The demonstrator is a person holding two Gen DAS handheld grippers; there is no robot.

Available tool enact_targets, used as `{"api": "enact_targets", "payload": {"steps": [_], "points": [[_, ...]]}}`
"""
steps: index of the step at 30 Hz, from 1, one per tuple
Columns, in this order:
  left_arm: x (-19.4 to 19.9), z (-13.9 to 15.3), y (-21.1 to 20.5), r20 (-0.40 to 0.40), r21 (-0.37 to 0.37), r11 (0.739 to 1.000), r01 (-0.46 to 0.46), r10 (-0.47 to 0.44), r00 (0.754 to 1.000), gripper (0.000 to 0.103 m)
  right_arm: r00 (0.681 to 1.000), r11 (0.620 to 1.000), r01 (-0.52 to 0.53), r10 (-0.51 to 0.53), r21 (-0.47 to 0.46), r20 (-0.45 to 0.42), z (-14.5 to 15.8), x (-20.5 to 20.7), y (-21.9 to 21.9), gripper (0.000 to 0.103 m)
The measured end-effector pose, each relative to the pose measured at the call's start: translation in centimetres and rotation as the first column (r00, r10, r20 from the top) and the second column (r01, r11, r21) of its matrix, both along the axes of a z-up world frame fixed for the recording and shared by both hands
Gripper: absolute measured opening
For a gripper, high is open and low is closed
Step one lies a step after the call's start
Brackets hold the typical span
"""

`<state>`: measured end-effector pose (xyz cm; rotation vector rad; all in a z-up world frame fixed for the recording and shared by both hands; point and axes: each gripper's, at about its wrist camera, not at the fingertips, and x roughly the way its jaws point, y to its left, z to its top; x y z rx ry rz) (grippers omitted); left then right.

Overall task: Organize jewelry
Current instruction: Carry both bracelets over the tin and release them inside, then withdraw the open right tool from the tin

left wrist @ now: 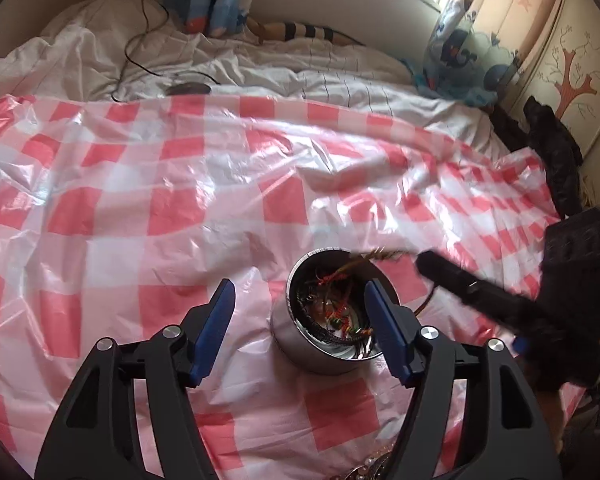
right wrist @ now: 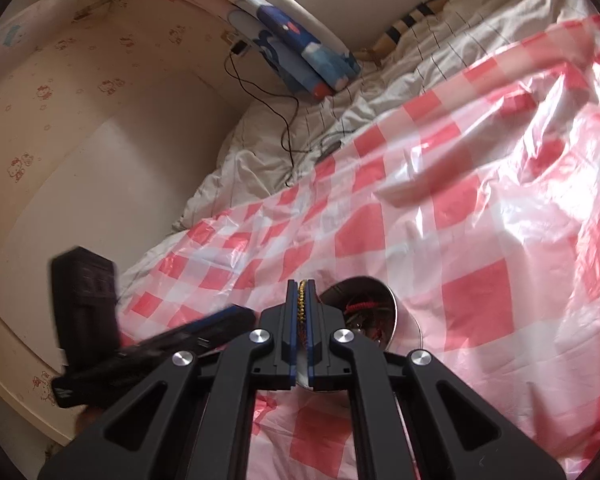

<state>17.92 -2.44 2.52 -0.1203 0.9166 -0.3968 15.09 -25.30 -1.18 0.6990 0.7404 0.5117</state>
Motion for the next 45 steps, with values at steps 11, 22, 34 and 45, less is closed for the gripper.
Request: {"api": "enact_targets", "payload": {"steps": [11, 22, 34, 45], "points": [[-2.0, 1.2, 1.7, 0.045, 0.024, 0.999, -0.040, 0.039, 0.998, 0.083, 0.997, 0.960, 0.042, -0.023, -0.277, 0.070, 1.5, -1.1, 2.3, 0.059], [-7.5, -1.0, 3.7, 0.023, 0.044, 0.997, -0.062, 0.061, 0.998, 0.091, 0.978, 0.910, 0.207, -0.185, -0.358, 0.095, 3.9, -2.5, -2.2, 0.065], [-9.3, -2.3, 2.6, 0.006, 0.092, 0.995, -0.025, 0.025, 1.000, 0.091, 0.997, 0.998, 0.052, -0.054, -0.035, -0.058, -0.1, 0.8, -0.7, 0.064], [-9.2, -2.3, 2.0, 0.018, 0.114, 0.993, -0.010, 0.008, 1.000, 0.091, 0.997, 0.998, -0.018, 0.013, -0.060, -0.071, -1.6, 1.7, 1.9, 0.064]]}}
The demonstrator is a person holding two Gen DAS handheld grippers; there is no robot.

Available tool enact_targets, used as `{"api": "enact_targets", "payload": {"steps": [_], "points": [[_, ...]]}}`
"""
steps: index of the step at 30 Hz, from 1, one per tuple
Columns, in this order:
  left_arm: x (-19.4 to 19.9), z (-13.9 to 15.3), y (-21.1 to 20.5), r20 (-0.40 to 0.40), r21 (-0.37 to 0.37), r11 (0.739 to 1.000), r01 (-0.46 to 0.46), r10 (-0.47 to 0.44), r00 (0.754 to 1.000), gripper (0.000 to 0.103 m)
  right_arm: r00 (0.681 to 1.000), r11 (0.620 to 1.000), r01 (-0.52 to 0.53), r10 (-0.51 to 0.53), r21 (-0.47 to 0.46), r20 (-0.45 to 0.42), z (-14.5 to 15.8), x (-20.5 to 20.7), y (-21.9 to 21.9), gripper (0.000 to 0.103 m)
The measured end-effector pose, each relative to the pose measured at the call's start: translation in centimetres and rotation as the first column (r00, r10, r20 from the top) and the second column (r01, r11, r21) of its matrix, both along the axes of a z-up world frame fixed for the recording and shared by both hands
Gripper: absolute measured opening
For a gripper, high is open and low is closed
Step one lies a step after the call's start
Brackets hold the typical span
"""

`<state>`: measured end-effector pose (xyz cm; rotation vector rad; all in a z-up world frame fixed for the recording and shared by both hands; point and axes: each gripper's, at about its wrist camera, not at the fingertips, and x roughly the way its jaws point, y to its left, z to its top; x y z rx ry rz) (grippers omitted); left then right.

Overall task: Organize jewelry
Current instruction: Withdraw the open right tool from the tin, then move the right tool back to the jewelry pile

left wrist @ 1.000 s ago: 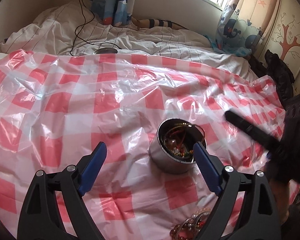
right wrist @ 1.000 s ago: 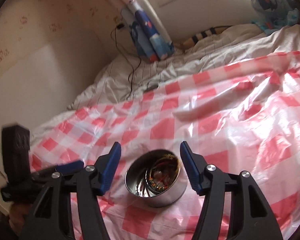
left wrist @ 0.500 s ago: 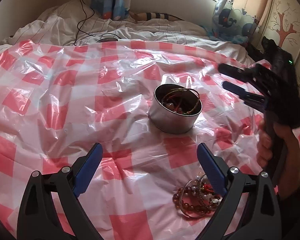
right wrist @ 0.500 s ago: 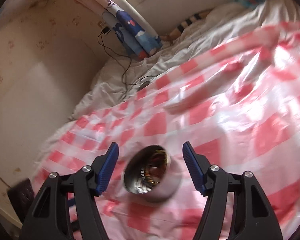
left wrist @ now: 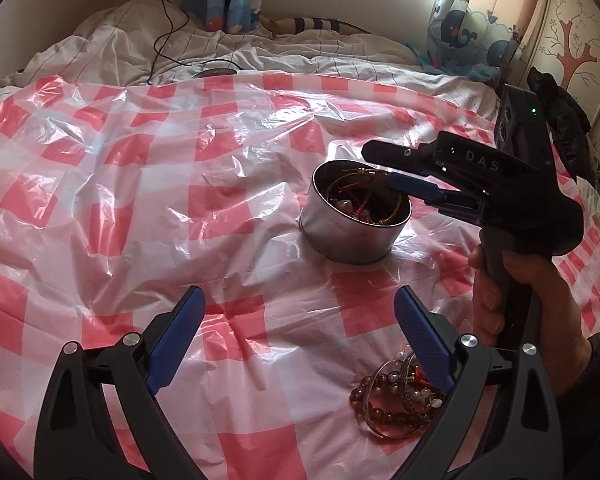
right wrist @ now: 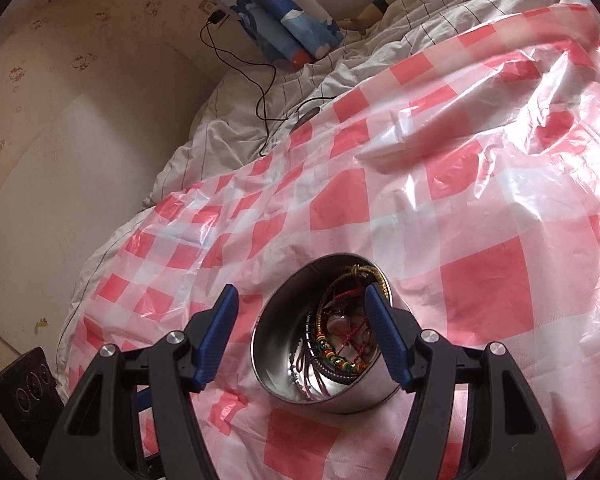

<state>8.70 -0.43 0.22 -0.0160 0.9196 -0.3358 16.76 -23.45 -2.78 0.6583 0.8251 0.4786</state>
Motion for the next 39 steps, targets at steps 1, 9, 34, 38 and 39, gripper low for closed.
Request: {"api": "enact_targets", "payload": {"steps": [1, 9, 34, 38, 39], "points": [[0.0, 0.0, 0.0, 0.000, -0.001, 1.000, 0.000, 0.000, 1.000, 0.091, 1.000, 1.000, 0.012, -0.012, 0.009, 0.016, 0.2, -0.1, -0.3, 0.064], [0.1, 0.1, -0.2, -0.004, 0.005, 1.000, 0.005, -0.005, 1.000, 0.091, 0.999, 0.999, 0.034, -0.033, 0.036, -0.027, -0.1, 1.1, -1.0, 0.065], [0.1, -0.5, 0.4, -0.069, -0.053, 0.996, 0.075, -0.078, 0.995, 0.092, 0.997, 0.936, -0.078, 0.074, -0.344, -0.027, 1.4, -15.3, -2.1, 0.048], [-0.8, -0.9, -0.1, -0.089, -0.111, 0.984, 0.141, -0.151, 0.985, 0.091, 0.988, 0.917, -0.150, 0.153, -0.369, -0.019, 0.9, -15.1, 0.2, 0.042], [-1.0, -1.0, -0.2, -0.086, -0.088, 0.985, 0.145, -0.153, 0.985, 0.091, 0.986, 0.909, -0.160, 0.165, -0.385, -0.021, 0.8, -15.2, 0.8, 0.039]]}}
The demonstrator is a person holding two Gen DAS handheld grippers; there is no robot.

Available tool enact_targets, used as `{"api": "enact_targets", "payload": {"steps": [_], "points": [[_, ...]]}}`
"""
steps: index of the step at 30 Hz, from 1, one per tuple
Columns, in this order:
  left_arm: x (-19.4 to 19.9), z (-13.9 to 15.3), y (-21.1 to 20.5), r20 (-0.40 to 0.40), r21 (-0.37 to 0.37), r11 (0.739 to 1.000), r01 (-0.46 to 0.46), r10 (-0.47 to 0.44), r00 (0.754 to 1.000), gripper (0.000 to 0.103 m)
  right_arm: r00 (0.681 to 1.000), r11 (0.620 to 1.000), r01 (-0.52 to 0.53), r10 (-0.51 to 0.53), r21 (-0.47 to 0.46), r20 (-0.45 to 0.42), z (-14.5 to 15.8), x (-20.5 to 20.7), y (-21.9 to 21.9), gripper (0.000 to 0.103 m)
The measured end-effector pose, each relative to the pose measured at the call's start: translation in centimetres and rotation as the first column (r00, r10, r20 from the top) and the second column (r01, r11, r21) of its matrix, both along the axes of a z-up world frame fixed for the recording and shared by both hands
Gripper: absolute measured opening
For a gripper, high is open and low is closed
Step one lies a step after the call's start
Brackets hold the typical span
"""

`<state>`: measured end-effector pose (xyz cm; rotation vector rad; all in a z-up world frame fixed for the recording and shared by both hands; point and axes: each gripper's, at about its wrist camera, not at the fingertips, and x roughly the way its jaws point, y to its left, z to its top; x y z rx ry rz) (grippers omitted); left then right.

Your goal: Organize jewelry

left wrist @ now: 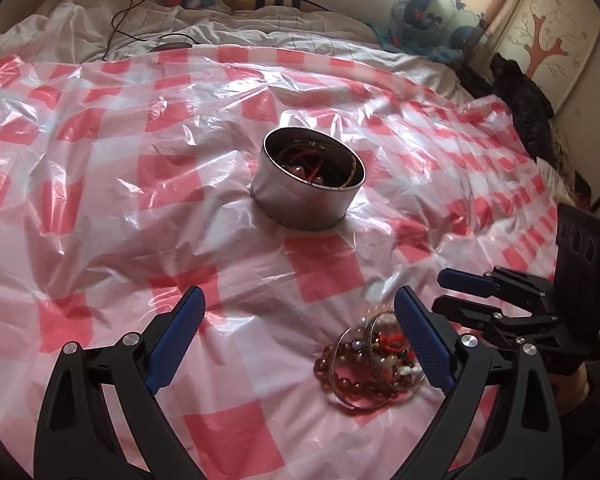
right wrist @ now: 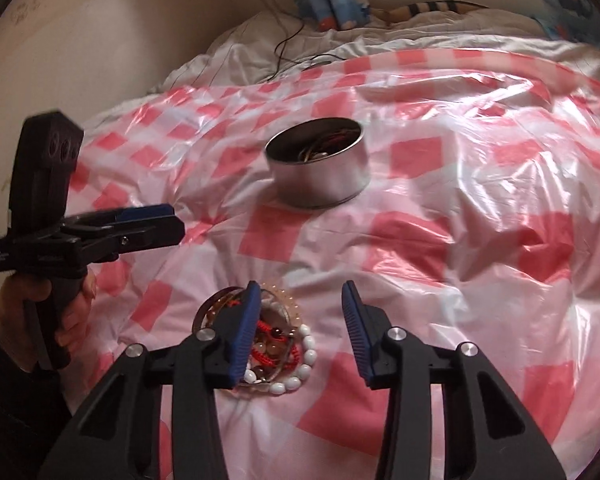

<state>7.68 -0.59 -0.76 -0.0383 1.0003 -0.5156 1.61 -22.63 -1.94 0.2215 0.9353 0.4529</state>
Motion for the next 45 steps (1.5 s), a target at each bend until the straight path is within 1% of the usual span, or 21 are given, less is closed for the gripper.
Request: {"api": "enact_targets", "payload": {"steps": [2, 4, 5, 6, 7, 8, 11, 15, 16, 17, 18, 23, 26, 29, 31, 33, 35, 37, 40, 45], "points": [[-0.3, -0.1, 0.0, 0.005, 0.034, 0.999, -0.005, 0.004, 1.000, 0.091, 1.000, 1.000, -0.018, 0.018, -0.024, -0.001, -0.3, -0.2, 0.7, 0.038], [-0.4, 0.0, 0.3, 0.011, 0.047, 0.999, -0.015, 0.014, 1.000, 0.091, 0.999, 0.999, -0.034, 0.033, -0.031, -0.007, -0.5, -0.1, 1.0, 0.030], [-0.3, 0.0, 0.5, 0.013, 0.052, 0.998, -0.021, 0.021, 1.000, 0.091, 0.999, 0.999, -0.038, 0.038, -0.032, -0.012, -0.6, -0.1, 1.1, 0.029], [-0.2, 0.1, 0.7, 0.015, 0.058, 0.998, -0.028, 0.027, 1.000, 0.091, 0.999, 0.998, -0.045, 0.045, -0.040, -0.015, -0.8, -0.2, 1.3, 0.025], [-0.2, 0.1, 0.9, 0.019, 0.060, 0.998, -0.036, 0.035, 0.999, 0.091, 0.998, 0.997, -0.053, 0.052, -0.055, -0.017, -0.9, -0.2, 1.6, 0.017], [0.0, 0.2, 1.1, 0.019, 0.058, 0.997, -0.040, 0.039, 0.999, 0.092, 0.998, 0.996, -0.065, 0.064, -0.064, -0.022, -1.1, -0.2, 1.9, 0.015], [0.2, 0.3, 1.3, 0.018, 0.054, 0.997, -0.050, 0.049, 0.999, 0.092, 0.996, 0.990, -0.087, 0.084, -0.107, -0.027, -1.4, -0.2, 2.7, 0.015], [0.2, 0.2, 1.0, 0.021, 0.063, 0.997, -0.032, 0.031, 0.999, 0.091, 0.996, 0.988, -0.088, 0.086, -0.129, -0.024, -1.7, -0.3, 2.9, 0.015], [0.1, 0.2, 0.9, 0.021, 0.068, 0.997, -0.025, 0.023, 1.000, 0.092, 0.997, 0.987, -0.082, 0.080, -0.136, -0.019, -1.7, -0.3, 2.9, 0.009], [0.0, 0.1, 0.8, 0.022, 0.074, 0.997, -0.016, 0.015, 1.000, 0.092, 0.997, 0.986, -0.079, 0.078, -0.144, -0.014, -1.6, -0.3, 2.9, 0.008], [-0.1, 0.0, 0.7, 0.022, 0.082, 0.997, -0.010, 0.008, 1.000, 0.092, 0.997, 0.988, -0.078, 0.077, -0.134, -0.009, -1.5, -0.4, 2.7, 0.003], [-0.7, -0.2, 0.6, 0.023, 0.095, 0.995, 0.022, -0.024, 0.999, 0.092, 0.998, 0.992, -0.053, 0.055, -0.116, 0.015, -0.7, -0.3, 2.1, 0.003], [-1.3, -0.2, 0.2, 0.033, 0.087, 0.994, 0.072, -0.076, 0.997, 0.092, 1.000, 0.994, -0.014, 0.016, -0.106, 0.022, -0.4, -0.1, 1.0, 0.001], [-2.5, -0.2, -1.1, 0.061, 0.118, 0.980, 0.158, -0.166, 0.984, 0.092, 0.999, 0.999, 0.042, -0.042, -0.012, 0.015, 0.0, 0.3, -1.1, 0.001], [-3.0, -0.6, -1.8, 0.059, 0.130, 0.972, 0.195, -0.204, 0.977, 0.092, 0.996, 0.996, 0.090, -0.090, -0.003, 0.012, 0.1, 0.6, -2.3, 0.001], [-3.3, -1.0, -2.5, 0.053, 0.132, 0.967, 0.218, -0.227, 0.973, 0.092, 0.994, 0.994, 0.108, -0.108, 0.010, -0.003, 0.0, 0.9, -3.0, 0.001], [-3.7, -1.1, -3.0, 0.054, 0.140, 0.961, 0.239, -0.248, 0.967, 0.092, 0.997, 0.996, 0.069, -0.068, 0.053, -0.033, -0.2, 1.0, -2.9, 0.001], [-3.9, -1.2, -3.2, 0.050, 0.136, 0.959, 0.250, -0.259, 0.965, 0.092, 0.997, 0.997, 0.038, -0.034, 0.060, -0.064, -0.7, 1.3, -2.1, 0.001], [-4.3, -1.2, -3.5, 0.051, 0.133, 0.955, 0.266, -0.275, 0.960, 0.092, 0.996, 0.999, 0.003, 0.000, 0.034, -0.089, -1.5, 1.3, -0.7, 0.001], [-4.9, -1.2, -4.0, 0.052, 0.149, 0.944, 0.294, -0.305, 0.951, 0.092, 0.996, 0.999, -0.022, 0.018, -0.037, -0.086, -2.1, 1.4, 0.9, 0.001]]}}
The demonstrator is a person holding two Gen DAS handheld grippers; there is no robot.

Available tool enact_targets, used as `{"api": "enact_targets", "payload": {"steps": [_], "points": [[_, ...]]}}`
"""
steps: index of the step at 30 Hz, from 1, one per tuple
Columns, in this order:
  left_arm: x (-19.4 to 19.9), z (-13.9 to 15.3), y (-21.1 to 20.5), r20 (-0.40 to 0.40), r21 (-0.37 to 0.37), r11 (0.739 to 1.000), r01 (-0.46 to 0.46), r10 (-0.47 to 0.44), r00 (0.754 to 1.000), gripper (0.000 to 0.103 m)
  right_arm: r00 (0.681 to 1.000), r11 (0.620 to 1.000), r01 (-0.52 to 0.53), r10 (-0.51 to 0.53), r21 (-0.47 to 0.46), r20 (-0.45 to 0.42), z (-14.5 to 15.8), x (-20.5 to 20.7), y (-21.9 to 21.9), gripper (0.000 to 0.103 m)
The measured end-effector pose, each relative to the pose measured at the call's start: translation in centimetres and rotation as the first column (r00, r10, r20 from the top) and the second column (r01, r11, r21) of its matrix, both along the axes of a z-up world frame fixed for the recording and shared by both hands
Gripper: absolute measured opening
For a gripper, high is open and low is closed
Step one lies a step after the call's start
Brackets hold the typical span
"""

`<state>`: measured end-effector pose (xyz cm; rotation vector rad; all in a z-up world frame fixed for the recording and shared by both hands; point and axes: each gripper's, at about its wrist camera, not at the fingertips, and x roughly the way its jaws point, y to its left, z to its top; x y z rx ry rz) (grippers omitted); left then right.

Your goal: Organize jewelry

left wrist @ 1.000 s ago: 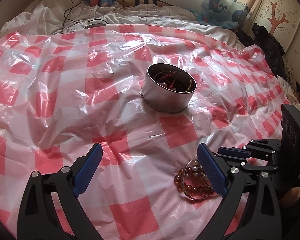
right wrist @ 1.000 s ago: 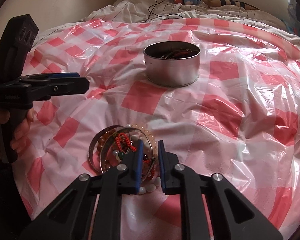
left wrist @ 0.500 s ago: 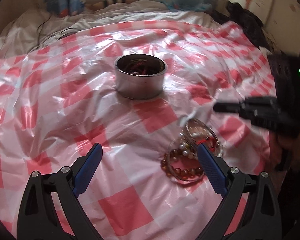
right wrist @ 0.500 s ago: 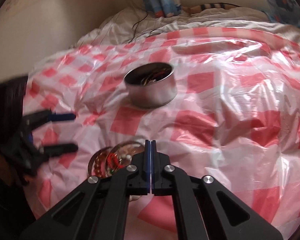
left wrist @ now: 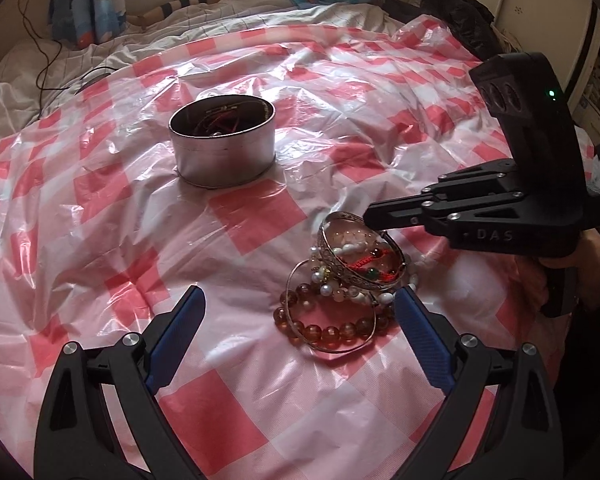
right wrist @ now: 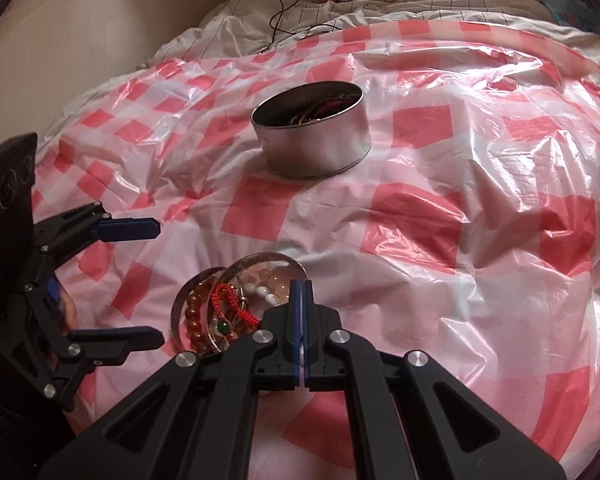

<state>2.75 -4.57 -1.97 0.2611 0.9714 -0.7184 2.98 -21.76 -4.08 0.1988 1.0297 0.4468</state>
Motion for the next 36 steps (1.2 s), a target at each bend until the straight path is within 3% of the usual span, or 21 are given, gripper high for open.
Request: {"api": "enact_targets", "payload": {"steps": [9, 16, 18, 20, 22, 23, 26, 30, 31, 36], "points": [[-0.1, -0.3, -0.5, -0.007, -0.010, 1.000, 0.019, -0.019, 1.000, 0.092, 0.999, 0.997, -0.019, 0.021, -0.071, 0.028, -0.6, 0.1, 1.2, 0.001], [0.1, -0.3, -1.0, 0.013, -0.052, 0.998, 0.027, -0.026, 1.000, 0.091, 0.993, 0.996, 0.075, -0.080, 0.054, 0.092, 1.8, -0.1, -2.2, 0.000], [0.1, -0.3, -1.0, 0.017, -0.050, 0.998, 0.031, -0.030, 0.999, 0.091, 0.995, 0.993, 0.056, -0.065, 0.103, 0.076, 2.0, 0.1, -2.6, 0.001], [0.0, -0.1, -0.9, 0.021, -0.060, 0.997, 0.039, -0.038, 0.999, 0.091, 0.996, 0.995, 0.041, -0.047, 0.094, 0.072, 2.1, 0.2, -2.2, 0.003], [-0.2, 0.2, -0.9, 0.031, -0.066, 0.997, 0.051, -0.049, 0.998, 0.091, 0.996, 0.999, 0.016, -0.021, 0.049, 0.088, 2.2, -0.1, -1.2, 0.075], [-0.3, 0.2, -1.0, 0.032, -0.064, 0.996, 0.054, -0.052, 0.998, 0.091, 0.991, 1.000, 0.013, -0.013, 0.001, 0.134, 2.5, -0.5, -0.5, 0.078], [-0.4, -0.1, -1.2, 0.025, -0.046, 0.997, 0.060, -0.059, 0.998, 0.091, 0.987, 0.997, -0.012, 0.024, -0.076, 0.156, 2.3, -0.8, 0.5, 0.072], [-0.6, -0.2, -1.3, 0.030, -0.034, 0.997, 0.066, -0.065, 0.997, 0.091, 0.993, 0.997, 0.001, 0.008, -0.080, 0.116, 1.4, -0.3, 0.1, 0.034], [-0.6, -0.1, -1.3, 0.029, -0.036, 0.997, 0.064, -0.063, 0.998, 0.091, 0.994, 0.997, -0.006, 0.014, -0.078, 0.111, 1.3, -0.3, 0.1, 0.029], [-0.4, -0.2, -1.2, 0.025, -0.038, 0.998, 0.057, -0.056, 0.998, 0.091, 0.995, 0.990, -0.043, 0.054, -0.132, 0.080, 0.1, -0.2, 1.4, 0.029]]}}
